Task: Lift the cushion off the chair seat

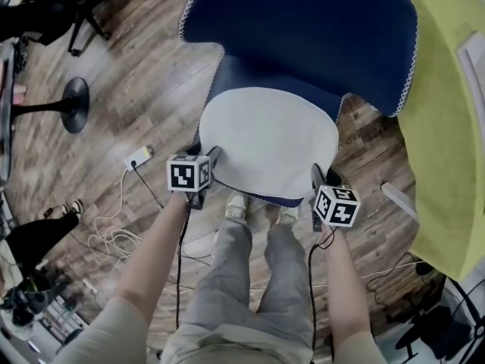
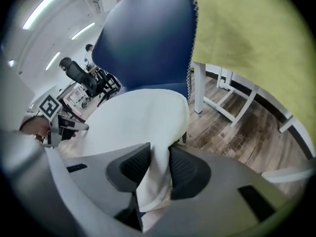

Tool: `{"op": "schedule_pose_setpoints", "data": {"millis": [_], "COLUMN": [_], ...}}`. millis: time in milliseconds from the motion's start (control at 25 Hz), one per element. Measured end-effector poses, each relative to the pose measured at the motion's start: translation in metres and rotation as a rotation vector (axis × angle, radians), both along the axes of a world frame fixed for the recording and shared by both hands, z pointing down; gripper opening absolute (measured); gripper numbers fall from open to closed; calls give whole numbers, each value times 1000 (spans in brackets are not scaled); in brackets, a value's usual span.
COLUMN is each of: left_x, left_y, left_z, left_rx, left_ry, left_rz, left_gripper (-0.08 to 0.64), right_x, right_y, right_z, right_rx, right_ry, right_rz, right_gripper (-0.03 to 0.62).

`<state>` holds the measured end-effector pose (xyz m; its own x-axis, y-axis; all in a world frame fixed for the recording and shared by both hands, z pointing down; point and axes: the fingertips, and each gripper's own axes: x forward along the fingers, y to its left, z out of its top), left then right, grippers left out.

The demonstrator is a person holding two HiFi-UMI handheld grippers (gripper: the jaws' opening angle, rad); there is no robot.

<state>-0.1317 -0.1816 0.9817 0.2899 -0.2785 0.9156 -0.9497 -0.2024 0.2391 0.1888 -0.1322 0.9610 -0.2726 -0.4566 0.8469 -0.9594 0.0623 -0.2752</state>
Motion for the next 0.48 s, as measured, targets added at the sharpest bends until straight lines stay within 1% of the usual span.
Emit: {"op": "schedule_pose_setpoints", "data": {"millis": [80, 160, 280, 480], "left_x": [-3, -2, 4, 23], "left_y": [0, 3, 8, 11], "left_z": [-6, -14, -28, -74], "left_rx": [11, 17, 18, 25], "left_ry": [-18, -22, -6, 55], "left_rz": [16, 50, 75, 100], "left_gripper": [140, 104, 84, 71], "right_x": [-3, -3, -4, -12], "right_y": [0, 2, 4, 1], "right_z": [-7, -14, -27, -72], "right_rx": [7, 9, 22, 46], "right_ry": [27, 14, 1, 44], "right_rz": [-17, 3, 20, -18], "right_gripper": [103, 92, 83, 81]}}
